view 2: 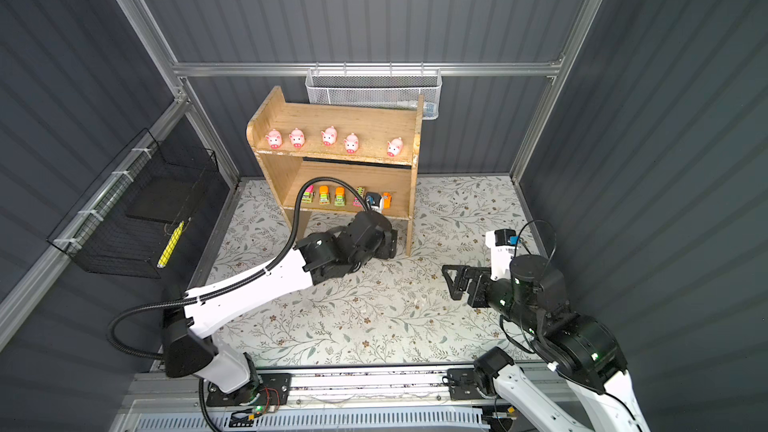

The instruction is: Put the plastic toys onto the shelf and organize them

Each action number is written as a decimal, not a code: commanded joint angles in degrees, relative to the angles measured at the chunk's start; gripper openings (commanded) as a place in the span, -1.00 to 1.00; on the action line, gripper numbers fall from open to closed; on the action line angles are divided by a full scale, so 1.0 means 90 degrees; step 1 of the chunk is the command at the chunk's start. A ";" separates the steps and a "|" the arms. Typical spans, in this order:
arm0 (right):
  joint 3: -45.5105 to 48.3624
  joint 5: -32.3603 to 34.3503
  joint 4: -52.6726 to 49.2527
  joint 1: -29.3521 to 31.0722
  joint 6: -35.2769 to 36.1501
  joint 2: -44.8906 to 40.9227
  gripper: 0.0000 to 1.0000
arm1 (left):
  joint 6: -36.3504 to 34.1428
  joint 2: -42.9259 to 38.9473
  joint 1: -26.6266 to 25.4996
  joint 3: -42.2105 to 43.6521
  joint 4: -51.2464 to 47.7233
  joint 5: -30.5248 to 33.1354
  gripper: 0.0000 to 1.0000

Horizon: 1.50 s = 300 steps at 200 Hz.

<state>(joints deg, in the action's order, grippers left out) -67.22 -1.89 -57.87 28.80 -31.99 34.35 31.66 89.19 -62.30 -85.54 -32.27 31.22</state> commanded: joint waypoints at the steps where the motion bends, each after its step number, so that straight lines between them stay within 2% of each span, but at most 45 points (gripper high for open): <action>1: 0.0366 0.0238 0.0243 -0.0010 0.0127 -0.0112 0.98 | 0.0415 -0.1124 -0.0021 0.0960 -0.0405 0.0527 0.68; 26: 0.0876 0.0979 0.0543 -0.0011 0.0291 -0.0161 0.98 | 0.0442 -0.2702 -0.0017 0.2377 -0.0592 0.1088 0.99; 44: 0.1383 0.1643 0.0945 -0.0013 0.0467 -0.0241 0.98 | 0.0277 -0.3552 -0.0011 0.3094 -0.0794 0.1615 1.00; 58: 0.1731 0.2215 0.1278 -0.0015 0.0594 -0.0265 0.98 | 0.0567 -0.3879 -0.0001 0.3310 -0.1350 0.2342 1.00; 75: 0.2092 0.2618 0.1721 -0.0011 0.1027 -0.0195 0.98 | 0.0586 -0.4243 -0.0001 0.3640 -0.1366 0.3049 1.00; 99: 0.2665 0.3025 0.2490 -0.0007 0.1698 -0.0198 0.98 | 0.0541 -0.4774 0.0020 0.4185 -0.0957 0.4059 1.00; 122: 0.3172 0.3321 0.3211 -0.0026 0.2142 -0.0318 0.98 | -0.0046 -0.5162 0.0326 0.4645 -0.0264 0.4363 1.00; 164: 0.3807 0.3695 0.4365 -0.0426 0.2422 -0.0250 0.98 | -0.1043 -0.5215 0.1458 0.5391 0.1038 0.3590 0.99; 189: 0.4274 0.3543 0.5202 -0.0916 0.2494 -0.0177 0.98 | -0.1580 -0.4440 0.2424 0.5652 0.2108 0.2795 1.00; 201: 0.4397 0.3445 0.5524 -0.1203 0.2397 -0.0063 0.98 | -0.1509 -0.3925 0.3074 0.5689 0.2433 0.2376 0.99; 215: 0.4492 0.3234 0.5803 -0.1553 0.2329 0.0133 0.98 | -0.1452 -0.3459 0.3882 0.5808 0.2917 0.1733 1.00; 230: 0.4504 0.3067 0.5951 -0.1962 0.2172 0.0375 0.98 | -0.1540 -0.3234 0.4425 0.6071 0.3626 0.1321 1.00; 275: 0.4649 0.1800 0.6827 -0.3338 0.1877 0.1041 0.98 | -0.2496 -0.2548 0.5434 0.6340 0.5198 0.0339 0.99; 300: 0.4808 0.1384 0.7738 -0.3637 0.2040 0.1576 0.98 | -0.2898 -0.2000 0.5943 0.6479 0.6115 -0.0519 0.99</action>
<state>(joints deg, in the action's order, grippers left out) -25.71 16.73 2.37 -2.48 -13.74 45.41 11.44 67.90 -12.21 -28.77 10.66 36.05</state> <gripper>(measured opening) 0.989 0.997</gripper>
